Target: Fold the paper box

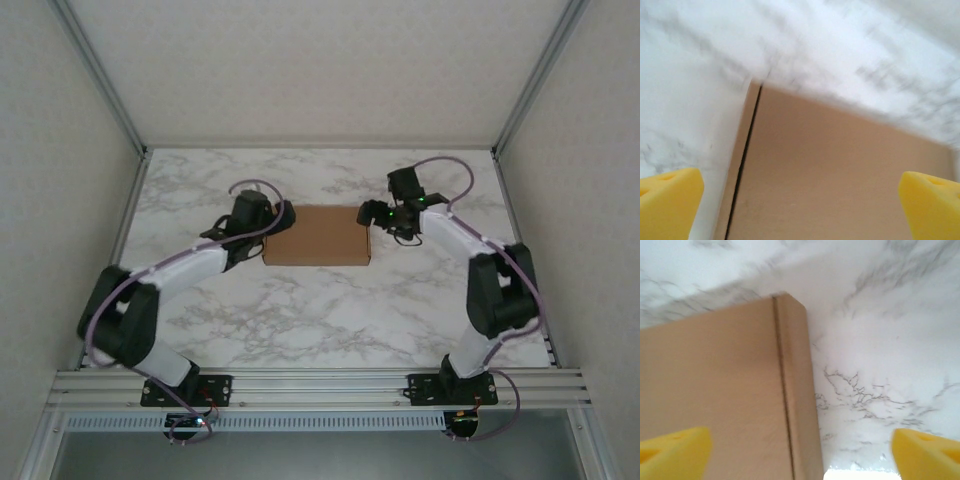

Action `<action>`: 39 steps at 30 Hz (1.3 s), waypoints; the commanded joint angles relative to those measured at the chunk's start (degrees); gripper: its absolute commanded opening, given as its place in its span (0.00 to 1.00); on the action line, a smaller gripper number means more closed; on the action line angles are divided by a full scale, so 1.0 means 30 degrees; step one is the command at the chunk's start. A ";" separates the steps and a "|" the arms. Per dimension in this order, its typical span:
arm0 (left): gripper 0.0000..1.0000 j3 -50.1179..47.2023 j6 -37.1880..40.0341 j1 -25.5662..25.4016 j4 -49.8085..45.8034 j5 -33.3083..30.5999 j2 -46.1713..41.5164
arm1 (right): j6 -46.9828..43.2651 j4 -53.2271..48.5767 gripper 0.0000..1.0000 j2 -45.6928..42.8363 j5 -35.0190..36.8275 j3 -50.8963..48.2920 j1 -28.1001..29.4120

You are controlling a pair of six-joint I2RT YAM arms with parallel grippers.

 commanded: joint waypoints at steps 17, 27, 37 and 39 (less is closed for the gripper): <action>1.00 -1.1610 1.0449 0.6560 1.2205 -0.3127 -0.9485 | -1.1575 1.1459 0.99 -1.3056 0.5025 -1.0486 0.0318; 1.00 -1.4253 0.9147 0.9768 2.2490 -0.1155 -0.2162 | -1.0792 2.1889 0.99 -0.8721 0.5096 -1.7599 -0.2966; 1.00 -1.3532 1.0257 0.9279 2.3657 0.0428 0.1129 | -1.0390 2.6014 0.99 -0.2093 0.1231 -1.6619 -0.5304; 1.00 -1.3555 1.0272 0.9319 2.3773 0.0435 0.1153 | -0.9575 2.4690 0.99 -0.2055 0.2057 -1.5915 -0.5634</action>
